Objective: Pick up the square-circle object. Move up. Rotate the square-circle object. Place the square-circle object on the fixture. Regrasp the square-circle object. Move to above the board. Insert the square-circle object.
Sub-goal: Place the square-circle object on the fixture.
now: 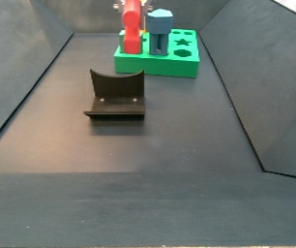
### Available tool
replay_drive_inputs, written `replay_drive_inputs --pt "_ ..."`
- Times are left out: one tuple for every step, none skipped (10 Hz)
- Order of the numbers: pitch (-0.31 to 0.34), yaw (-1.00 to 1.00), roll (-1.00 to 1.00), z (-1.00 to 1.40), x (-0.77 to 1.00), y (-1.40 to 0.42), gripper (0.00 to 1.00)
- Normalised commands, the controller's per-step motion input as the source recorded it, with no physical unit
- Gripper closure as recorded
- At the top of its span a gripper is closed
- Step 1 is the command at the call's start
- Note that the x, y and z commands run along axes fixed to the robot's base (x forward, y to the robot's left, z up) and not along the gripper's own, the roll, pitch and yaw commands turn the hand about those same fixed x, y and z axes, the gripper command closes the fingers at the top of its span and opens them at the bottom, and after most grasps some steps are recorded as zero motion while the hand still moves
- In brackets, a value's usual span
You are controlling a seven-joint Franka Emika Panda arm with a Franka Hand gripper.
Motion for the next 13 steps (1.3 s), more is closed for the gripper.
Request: replay_drive_inputs --pt "0.012 -0.06 -1.00 -0.02 0.60 0.01 1.00" --pt "0.034 -0.06 -1.00 -0.01 0.52 0.02 1.00" --pt "0.055 -0.07 -1.00 -0.01 0.43 0.04 1.00" --pt "0.065 -0.07 -1.00 -0.02 0.37 0.04 1.00" --pt "0.076 -0.08 -1.00 -0.01 0.31 0.04 1.00" --pt "0.090 -0.10 -1.00 -0.02 0.22 0.05 1.00" --pt "0.097 -0.10 -1.00 -0.02 0.18 0.05 1.00" --pt "0.102 -0.12 -0.92 -0.02 0.08 0.05 1.00" --pt "0.085 -0.12 -0.81 -0.01 0.06 0.05 1.00" --pt "0.061 -0.12 -0.63 -0.01 0.06 0.04 1.00" --pt "0.049 -0.11 -0.39 -0.02 0.08 0.04 1.00" --pt "0.046 -0.10 -0.24 -0.01 0.08 0.04 1.00" --pt "0.217 -0.02 -1.00 -1.00 0.13 0.13 1.00"
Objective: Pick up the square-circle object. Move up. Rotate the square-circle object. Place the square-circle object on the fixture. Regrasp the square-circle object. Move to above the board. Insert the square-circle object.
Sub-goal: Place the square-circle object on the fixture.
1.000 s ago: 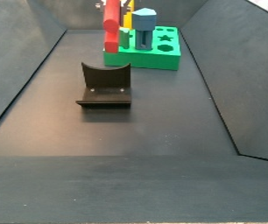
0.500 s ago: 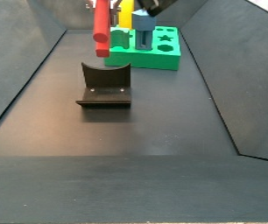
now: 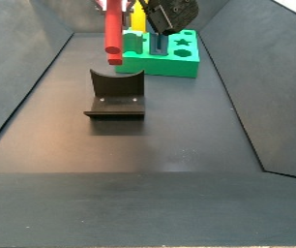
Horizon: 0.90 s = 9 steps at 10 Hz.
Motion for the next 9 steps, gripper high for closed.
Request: replay_drive_inputs --pt "0.213 -0.04 -1.00 -1.00 0.14 0.14 1.00" --pt "0.248 -0.09 -1.00 -1.00 0.15 0.14 1.00" --pt "0.232 -0.14 -0.80 -1.00 0.17 0.14 1.00" --pt "0.206 -0.16 -0.69 -1.00 0.17 0.14 1.00" --pt "0.159 -0.20 -0.48 -1.00 0.18 0.14 1.00" --pt "0.121 -0.21 -0.32 -1.00 0.18 0.14 1.00" --pt "0.081 -0.21 -0.23 -1.00 0.19 0.13 1.00" --pt "0.041 -0.21 -0.19 -0.93 0.19 0.13 1.00" --pt "0.008 -0.19 -0.17 -0.66 0.14 0.10 1.00"
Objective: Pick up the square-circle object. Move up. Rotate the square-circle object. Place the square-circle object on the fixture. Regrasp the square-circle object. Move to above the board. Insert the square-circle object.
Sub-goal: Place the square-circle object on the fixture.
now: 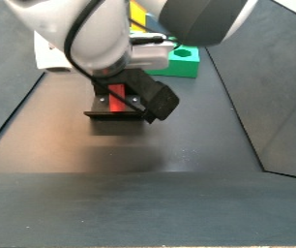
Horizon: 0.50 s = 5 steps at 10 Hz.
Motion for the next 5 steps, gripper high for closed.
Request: replay_drive_inputs --pt "-0.022 -0.16 -0.12 -0.59 0.10 0.14 1.00" --pt "-0.035 -0.14 -0.11 -0.58 0.07 0.15 1.00" --pt "-0.035 -0.11 -0.11 -0.58 0.08 0.15 1.00" --pt "-0.035 -0.10 -0.11 -0.58 0.08 0.15 1.00" --pt "-0.035 -0.08 -0.11 -0.58 0.07 0.15 1.00"
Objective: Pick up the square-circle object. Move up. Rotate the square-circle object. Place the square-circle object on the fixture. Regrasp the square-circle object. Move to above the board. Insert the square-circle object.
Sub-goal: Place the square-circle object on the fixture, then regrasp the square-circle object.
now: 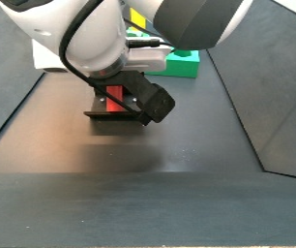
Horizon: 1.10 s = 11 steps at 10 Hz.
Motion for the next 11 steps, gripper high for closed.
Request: replay_drive_inputs --pt "0.000 0.00 0.00 -0.17 0.00 -0.50 1.00" --pt "0.000 0.00 0.00 0.00 0.00 0.00 0.00" --pt "0.020 -0.06 -0.04 1.00 0.00 0.00 0.00" --pt "0.020 -0.06 -0.03 1.00 0.00 0.00 0.00" --pt "0.023 -0.04 0.00 1.00 -0.01 0.00 0.00" --pt "0.020 -0.03 0.03 1.00 -0.02 0.00 0.00" --pt "0.024 -0.03 0.04 1.00 -0.02 0.00 0.00" --pt "0.028 -0.02 0.04 0.91 -0.03 0.00 0.00" --pt "0.030 -0.02 0.05 0.67 -0.03 0.00 0.00" --pt "0.029 -0.02 0.05 0.48 -0.03 0.00 0.00" --pt "0.032 -0.02 0.04 0.29 -0.03 0.00 0.00"
